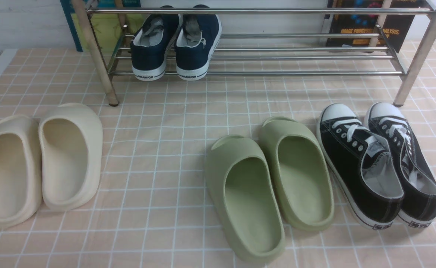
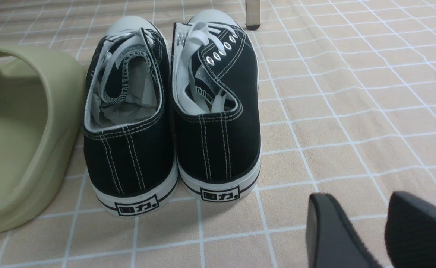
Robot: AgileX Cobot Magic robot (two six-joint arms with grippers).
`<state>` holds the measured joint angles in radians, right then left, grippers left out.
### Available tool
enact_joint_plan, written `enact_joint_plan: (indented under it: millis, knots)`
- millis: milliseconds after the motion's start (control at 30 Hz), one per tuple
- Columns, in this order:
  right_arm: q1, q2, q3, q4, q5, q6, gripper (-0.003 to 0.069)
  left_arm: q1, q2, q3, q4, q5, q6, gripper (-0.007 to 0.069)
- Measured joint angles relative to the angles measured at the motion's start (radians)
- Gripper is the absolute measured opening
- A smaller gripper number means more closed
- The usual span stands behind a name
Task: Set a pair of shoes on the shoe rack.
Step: Use the right arm to grab the shoe closest to it
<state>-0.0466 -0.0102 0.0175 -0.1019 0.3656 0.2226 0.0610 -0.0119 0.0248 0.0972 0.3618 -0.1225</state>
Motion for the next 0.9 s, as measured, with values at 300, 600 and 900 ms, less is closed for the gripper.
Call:
enact_joint_plan:
  millis: [300,600,900]
  knots:
    - [0.0,0.0,0.0,0.0,0.0,0.0,0.0239,0.0,0.0,0.0,0.003,0.0,0.0,0.0108]
    - [0.0,0.0,0.0,-0.001,0.0,0.0,0.0239,0.0,0.0,0.0,0.005,0.0,0.0,0.0114]
    - [0.0,0.0,0.0,-0.001,0.0,0.0,0.0239,0.0,0.0,0.0,0.01,0.001,0.0,0.0122]
